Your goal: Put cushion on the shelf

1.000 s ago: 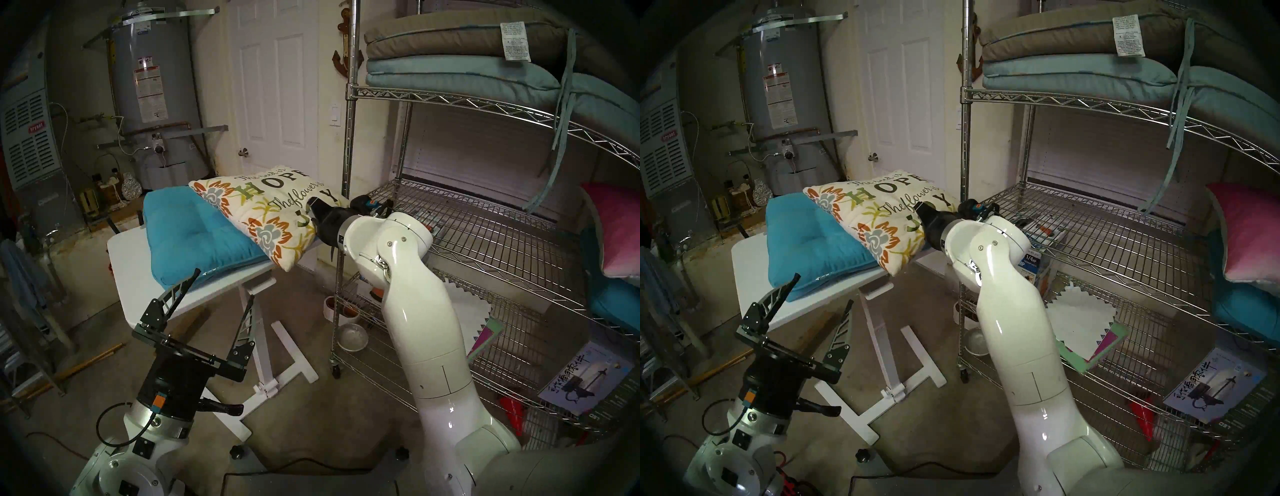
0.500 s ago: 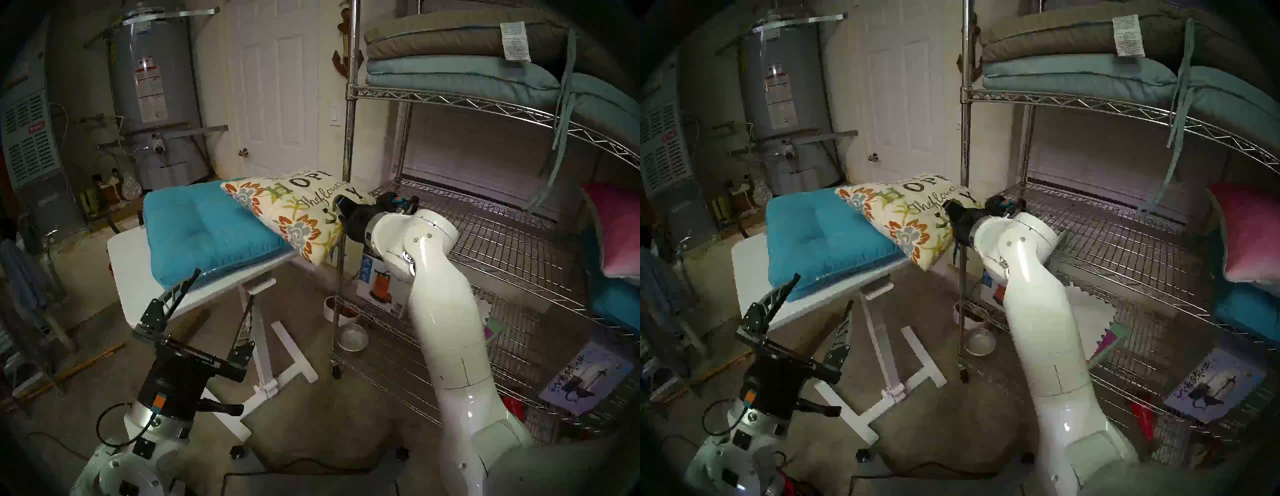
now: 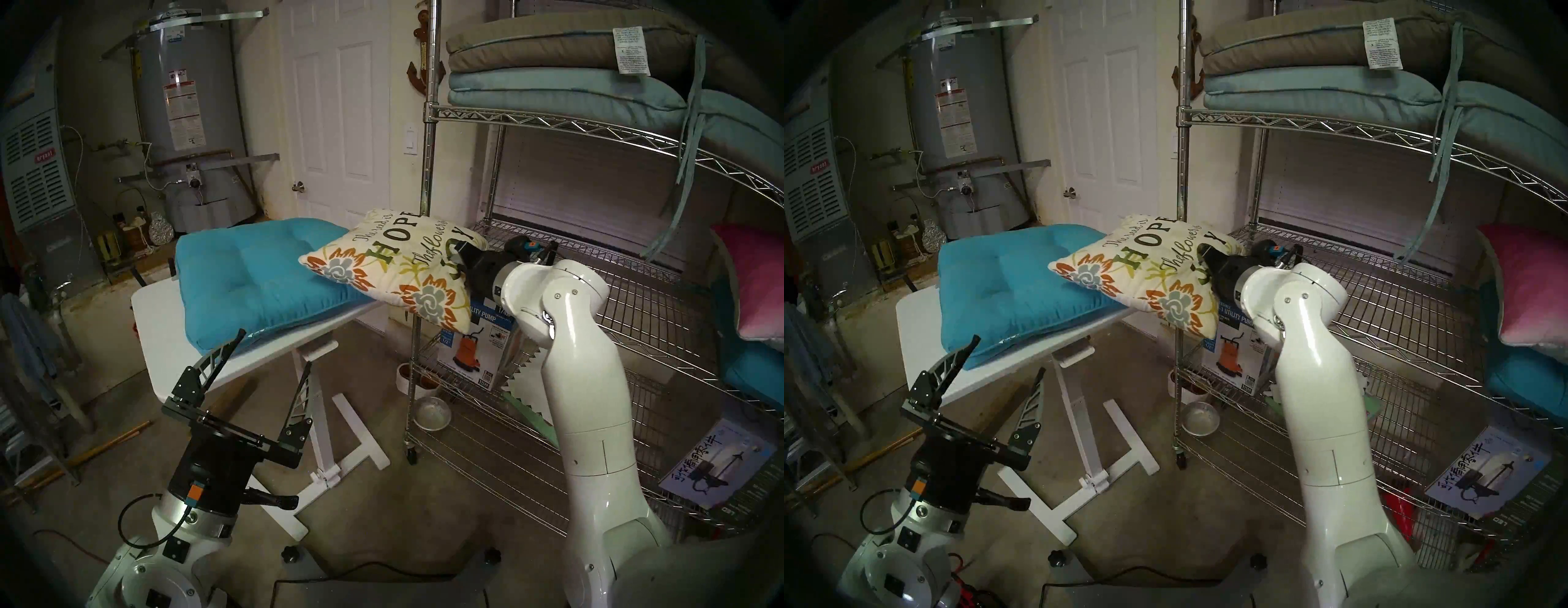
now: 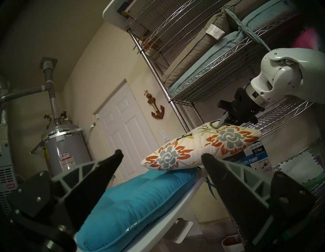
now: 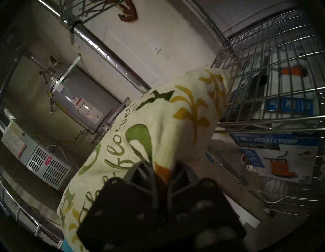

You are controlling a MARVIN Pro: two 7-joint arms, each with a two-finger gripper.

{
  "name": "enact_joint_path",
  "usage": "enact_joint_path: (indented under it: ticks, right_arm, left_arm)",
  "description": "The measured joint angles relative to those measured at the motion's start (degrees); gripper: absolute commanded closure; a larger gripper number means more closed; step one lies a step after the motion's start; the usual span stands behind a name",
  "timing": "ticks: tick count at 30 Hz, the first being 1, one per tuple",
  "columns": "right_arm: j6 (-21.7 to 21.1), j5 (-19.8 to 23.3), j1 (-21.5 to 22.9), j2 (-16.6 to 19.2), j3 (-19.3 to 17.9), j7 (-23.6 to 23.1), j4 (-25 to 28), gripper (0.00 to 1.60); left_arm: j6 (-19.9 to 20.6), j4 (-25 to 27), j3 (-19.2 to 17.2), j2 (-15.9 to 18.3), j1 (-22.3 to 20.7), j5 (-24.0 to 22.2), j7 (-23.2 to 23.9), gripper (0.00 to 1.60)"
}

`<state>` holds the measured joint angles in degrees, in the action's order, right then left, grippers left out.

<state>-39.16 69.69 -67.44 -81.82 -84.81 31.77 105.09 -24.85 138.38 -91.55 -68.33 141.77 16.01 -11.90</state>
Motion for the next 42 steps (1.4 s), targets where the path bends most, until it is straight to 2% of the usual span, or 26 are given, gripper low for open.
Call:
enact_joint_path:
  ticks: [10,18,30,42]
  right_arm:
    - [-2.20,0.82,-0.39,3.16,-4.47,-1.98,-0.18,1.60]
    - [-2.84,-0.05,0.95,5.59,-6.69,-3.44,-3.13,1.60]
    - [-2.65,-2.61,6.50,8.77,-8.18,-6.17,-12.23,1.60]
    - [-1.81,-4.78,11.21,11.30,-9.02,-8.51,-16.55,1.60]
  left_arm:
    - [0.00,0.00,0.04,0.10,0.01,0.03,-0.13,0.00]
    - [0.00,0.00,0.07,0.19,0.02,0.06,-0.25,0.00]
    - [0.01,0.00,0.11,0.34,0.04,0.10,-0.41,0.00]
    - [0.02,0.00,0.14,0.47,0.07,0.13,-0.54,0.00]
